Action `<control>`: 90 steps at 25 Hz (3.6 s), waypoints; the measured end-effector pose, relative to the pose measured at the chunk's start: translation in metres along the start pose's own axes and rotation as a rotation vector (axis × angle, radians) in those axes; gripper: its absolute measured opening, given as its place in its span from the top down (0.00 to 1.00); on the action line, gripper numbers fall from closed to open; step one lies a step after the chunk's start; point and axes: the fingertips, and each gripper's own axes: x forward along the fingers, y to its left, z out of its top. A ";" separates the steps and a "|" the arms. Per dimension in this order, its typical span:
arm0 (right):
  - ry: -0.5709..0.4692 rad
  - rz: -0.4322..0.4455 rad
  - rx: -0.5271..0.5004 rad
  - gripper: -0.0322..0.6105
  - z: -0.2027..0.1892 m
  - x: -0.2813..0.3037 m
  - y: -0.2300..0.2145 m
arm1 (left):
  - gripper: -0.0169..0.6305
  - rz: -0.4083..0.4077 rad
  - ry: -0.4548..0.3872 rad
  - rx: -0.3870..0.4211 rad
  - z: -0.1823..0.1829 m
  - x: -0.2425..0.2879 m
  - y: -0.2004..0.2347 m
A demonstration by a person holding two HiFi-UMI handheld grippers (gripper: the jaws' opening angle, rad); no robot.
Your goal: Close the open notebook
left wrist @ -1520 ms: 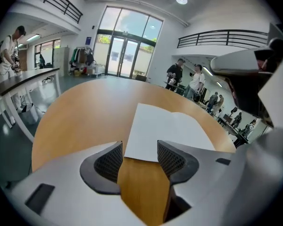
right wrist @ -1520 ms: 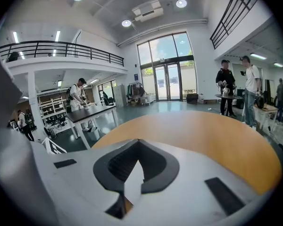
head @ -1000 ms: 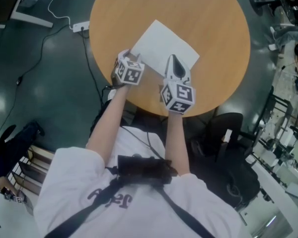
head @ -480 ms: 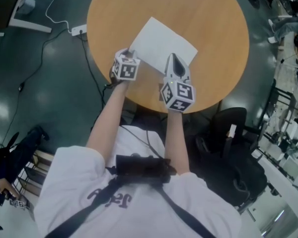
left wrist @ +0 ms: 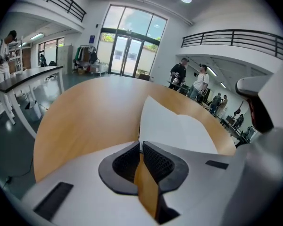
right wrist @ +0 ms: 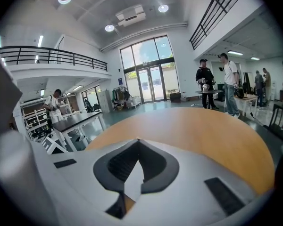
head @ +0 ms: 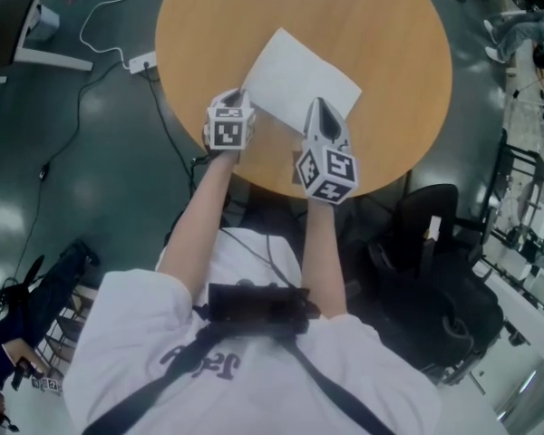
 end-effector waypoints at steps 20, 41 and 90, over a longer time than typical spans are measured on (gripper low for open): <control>-0.124 -0.156 0.102 0.92 0.014 -0.045 -0.037 | 0.92 -0.100 -0.145 0.218 0.037 -0.060 -0.067; -0.247 -0.335 0.208 0.92 0.018 -0.121 -0.095 | 0.92 -0.363 -0.119 0.397 0.012 -0.069 -0.186; -0.321 -0.413 0.281 0.92 0.007 -0.172 -0.115 | 0.91 -0.546 0.079 0.450 -0.061 -0.039 -0.238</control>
